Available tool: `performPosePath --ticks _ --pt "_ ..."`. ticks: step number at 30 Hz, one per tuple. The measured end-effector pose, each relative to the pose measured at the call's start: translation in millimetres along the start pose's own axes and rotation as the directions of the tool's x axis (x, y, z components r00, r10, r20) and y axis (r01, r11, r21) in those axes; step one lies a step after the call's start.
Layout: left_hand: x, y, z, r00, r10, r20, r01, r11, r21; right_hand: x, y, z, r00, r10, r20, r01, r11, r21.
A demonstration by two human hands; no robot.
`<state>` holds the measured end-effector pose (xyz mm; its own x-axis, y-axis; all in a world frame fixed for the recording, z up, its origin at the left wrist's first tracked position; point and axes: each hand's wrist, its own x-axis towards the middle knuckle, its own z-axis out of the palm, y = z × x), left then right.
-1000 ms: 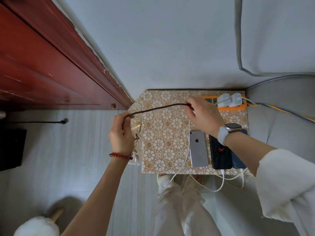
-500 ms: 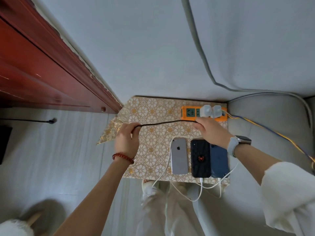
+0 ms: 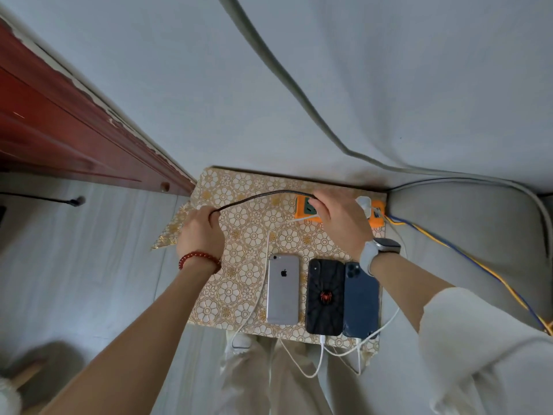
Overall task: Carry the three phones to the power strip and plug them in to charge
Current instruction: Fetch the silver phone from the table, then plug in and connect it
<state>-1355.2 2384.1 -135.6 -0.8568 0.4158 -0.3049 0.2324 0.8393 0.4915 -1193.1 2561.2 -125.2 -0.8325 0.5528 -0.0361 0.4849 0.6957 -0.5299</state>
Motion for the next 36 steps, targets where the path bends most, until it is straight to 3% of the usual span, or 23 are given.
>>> performPosePath --ticks 3,7,9,11,19,23,28,36 --pt "-1 1 0 0.994 0.107 0.029 -0.108 0.994 0.013 6 3 5 0.999 0.048 0.016 -0.048 0.998 0.034" --pt "-10 20 8 0.915 0.352 0.198 -0.349 0.936 -0.048 8 7 0 0.996 0.079 0.036 -0.082 0.992 0.097" --pt "-11 31 13 0.916 0.354 0.189 -0.341 0.935 -0.099 8 10 -4 0.994 0.086 0.066 -0.094 0.987 0.131" --pt "-9 40 13 0.946 0.311 0.088 -0.293 0.941 -0.170 7 14 -6 0.990 0.074 0.122 -0.090 0.987 0.132" --pt "-5 53 0 0.952 0.303 -0.048 -0.305 0.918 -0.253 9 20 -4 0.946 0.032 0.323 -0.028 0.999 -0.018" --pt "-6 49 1 0.955 0.294 -0.041 -0.295 0.931 -0.216 16 23 -8 0.976 0.145 0.164 -0.173 0.970 0.170" --pt "7 56 5 0.965 0.263 -0.013 -0.261 0.951 -0.164 16 25 -1 0.975 0.220 0.008 -0.218 0.960 0.174" --pt "15 68 9 0.968 0.251 0.011 -0.246 0.956 -0.157 14 30 -4 0.965 0.263 -0.017 -0.254 0.947 0.199"
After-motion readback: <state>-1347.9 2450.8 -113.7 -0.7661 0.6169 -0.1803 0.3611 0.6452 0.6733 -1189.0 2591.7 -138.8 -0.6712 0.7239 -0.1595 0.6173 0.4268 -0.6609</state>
